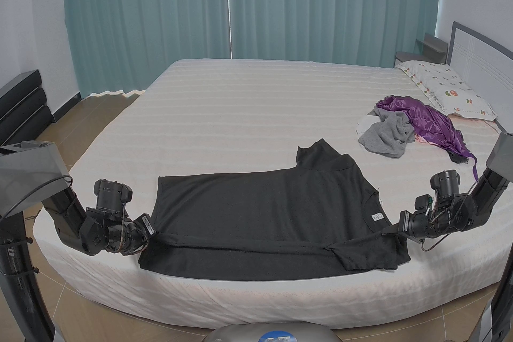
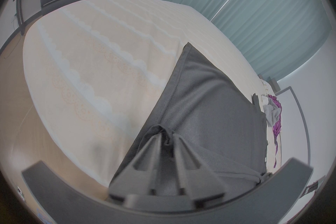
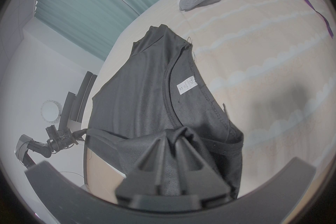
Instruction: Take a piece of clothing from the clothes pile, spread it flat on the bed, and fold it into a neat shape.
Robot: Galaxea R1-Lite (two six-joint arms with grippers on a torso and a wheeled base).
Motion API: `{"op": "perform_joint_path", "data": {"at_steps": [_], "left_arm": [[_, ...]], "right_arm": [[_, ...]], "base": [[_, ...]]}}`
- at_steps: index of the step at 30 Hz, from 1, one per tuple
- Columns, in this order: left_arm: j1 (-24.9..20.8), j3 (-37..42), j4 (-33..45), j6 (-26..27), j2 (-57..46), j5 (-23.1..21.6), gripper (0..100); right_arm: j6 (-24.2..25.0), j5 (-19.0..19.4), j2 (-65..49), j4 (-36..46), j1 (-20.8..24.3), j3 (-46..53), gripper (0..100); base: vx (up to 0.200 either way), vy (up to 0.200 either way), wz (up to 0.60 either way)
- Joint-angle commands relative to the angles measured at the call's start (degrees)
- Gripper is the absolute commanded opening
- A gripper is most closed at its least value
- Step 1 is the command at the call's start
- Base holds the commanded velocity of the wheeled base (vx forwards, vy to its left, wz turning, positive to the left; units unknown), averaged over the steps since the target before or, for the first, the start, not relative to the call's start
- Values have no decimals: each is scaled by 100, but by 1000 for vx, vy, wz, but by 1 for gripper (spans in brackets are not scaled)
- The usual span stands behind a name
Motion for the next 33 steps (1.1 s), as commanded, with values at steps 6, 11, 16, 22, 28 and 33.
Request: {"op": "perform_joint_path", "data": {"at_steps": [6, 11, 16, 22, 28, 33], "left_arm": [[9, -53, 0, -150, -3, -8, 100], [70, 35, 9, -431, -522, 0, 100], [88, 396, 35, -581, -1489, -105, 100], [-62, 730, 9, -660, -1664, -123, 100], [-167, 668, 0, -906, -1682, -131, 100], [-282, 694, -9, -950, -1612, -123, 100]], "right_arm": [[342, -1, -262, -56, 57, 63, 100], [395, -19, -544, -469, 57, 529, 100], [1036, -19, -966, -1656, 57, 1284, 100], [1907, -142, -1062, -3053, 57, 2014, 100], [2504, -247, -966, -3800, 136, 2471, 100], [2574, -247, -799, -3826, 136, 2471, 100]], "base": [[0, 0, 0], [0, 0, 0], [0, 0, 0], [0, 0, 0], [0, -67, 0], [0, -160, 0]]}}
